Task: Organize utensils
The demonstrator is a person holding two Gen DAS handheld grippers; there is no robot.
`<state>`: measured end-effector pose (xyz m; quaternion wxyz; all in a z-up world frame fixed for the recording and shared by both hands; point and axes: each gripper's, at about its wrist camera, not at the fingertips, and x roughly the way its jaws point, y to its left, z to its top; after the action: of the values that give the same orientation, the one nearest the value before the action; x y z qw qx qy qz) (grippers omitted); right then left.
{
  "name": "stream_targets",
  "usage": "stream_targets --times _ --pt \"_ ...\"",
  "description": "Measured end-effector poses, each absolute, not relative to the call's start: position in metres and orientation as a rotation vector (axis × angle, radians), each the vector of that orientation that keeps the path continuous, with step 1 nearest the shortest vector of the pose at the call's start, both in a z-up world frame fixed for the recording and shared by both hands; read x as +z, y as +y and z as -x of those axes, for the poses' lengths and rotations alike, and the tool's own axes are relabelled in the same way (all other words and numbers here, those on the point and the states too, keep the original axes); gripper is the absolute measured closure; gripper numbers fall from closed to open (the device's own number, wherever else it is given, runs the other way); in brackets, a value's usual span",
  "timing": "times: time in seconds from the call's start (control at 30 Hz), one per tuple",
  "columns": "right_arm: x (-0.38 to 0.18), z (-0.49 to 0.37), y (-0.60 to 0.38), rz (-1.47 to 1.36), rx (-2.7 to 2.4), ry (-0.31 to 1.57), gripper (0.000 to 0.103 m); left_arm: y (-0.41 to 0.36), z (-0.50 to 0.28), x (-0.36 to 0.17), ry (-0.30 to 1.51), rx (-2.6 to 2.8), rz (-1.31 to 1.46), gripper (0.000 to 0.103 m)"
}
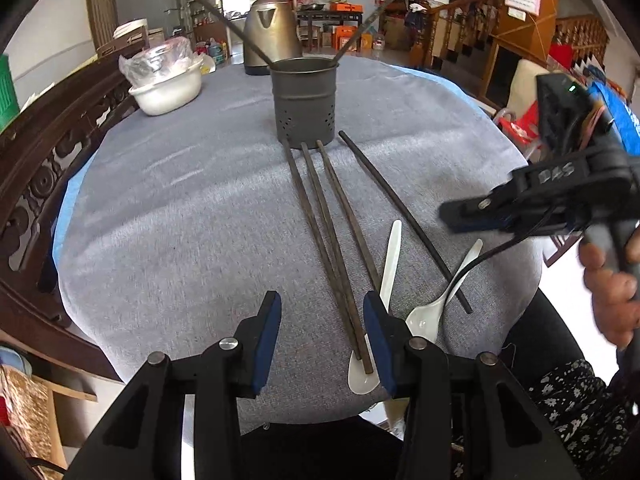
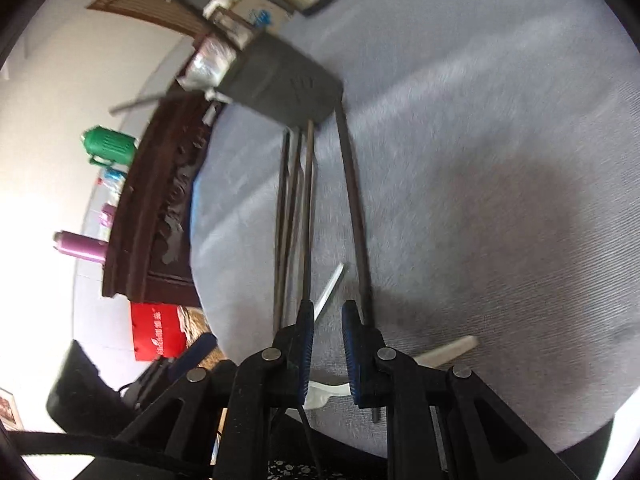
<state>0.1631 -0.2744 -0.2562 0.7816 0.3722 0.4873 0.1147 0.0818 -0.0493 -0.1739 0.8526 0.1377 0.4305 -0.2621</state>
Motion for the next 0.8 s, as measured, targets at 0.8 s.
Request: stream_targets --times 0.8 --pt "-0.267 -0.171 -0.286 -0.729 0.043 1.148 0.089 -0.132 -0.12 -0.203 0.982 -0.727 -0.553 0.091"
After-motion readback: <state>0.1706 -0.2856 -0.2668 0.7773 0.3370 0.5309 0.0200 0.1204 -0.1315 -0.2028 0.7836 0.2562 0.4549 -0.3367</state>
